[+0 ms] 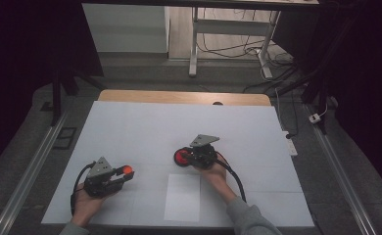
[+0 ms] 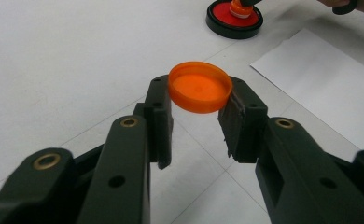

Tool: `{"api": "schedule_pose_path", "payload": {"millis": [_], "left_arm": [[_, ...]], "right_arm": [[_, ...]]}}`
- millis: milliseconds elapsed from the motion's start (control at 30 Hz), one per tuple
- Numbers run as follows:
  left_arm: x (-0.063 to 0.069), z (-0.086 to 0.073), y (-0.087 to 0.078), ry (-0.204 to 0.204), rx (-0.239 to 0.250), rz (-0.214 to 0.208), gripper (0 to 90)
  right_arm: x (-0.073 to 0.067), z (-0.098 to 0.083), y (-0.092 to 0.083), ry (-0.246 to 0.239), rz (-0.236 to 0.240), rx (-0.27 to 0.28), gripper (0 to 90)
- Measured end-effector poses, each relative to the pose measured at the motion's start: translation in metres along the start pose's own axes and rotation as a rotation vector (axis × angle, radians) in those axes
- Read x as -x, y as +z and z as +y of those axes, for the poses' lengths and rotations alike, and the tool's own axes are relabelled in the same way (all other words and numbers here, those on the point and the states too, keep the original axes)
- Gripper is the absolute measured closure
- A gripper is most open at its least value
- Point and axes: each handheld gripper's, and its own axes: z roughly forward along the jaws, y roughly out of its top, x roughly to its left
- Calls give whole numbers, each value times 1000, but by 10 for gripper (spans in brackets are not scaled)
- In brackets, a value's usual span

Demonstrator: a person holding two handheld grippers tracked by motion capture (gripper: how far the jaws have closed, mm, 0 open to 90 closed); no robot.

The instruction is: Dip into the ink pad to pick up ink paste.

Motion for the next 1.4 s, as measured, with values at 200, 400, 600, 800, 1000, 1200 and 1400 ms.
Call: {"api": "schedule_pose_path", "payload": {"millis": [200,400,600,800,1000,1200,1400], "left_arm": [[0,0,0,0,-1,2,649],[0,0,-1,0,1,1,649],[1,0,0,1,2,2,649],[1,0,0,0,2,2,649],[1,0,-1,0,4,5,649],[1,0,-1,-1,4,3,649],[1,0,-1,1,5,3,649]], "right_arm": [[-2,-1,0,-6,-16,2,727],[-3,-2,0,-6,-15,10,729],[-4,-2,0,-19,-23,10,730],[-5,-3,0,-27,-34,11,730],[-7,-4,0,-28,-40,16,731],[-7,-4,0,-28,-42,18,731],[-7,-5,0,-29,-41,24,731]]}}
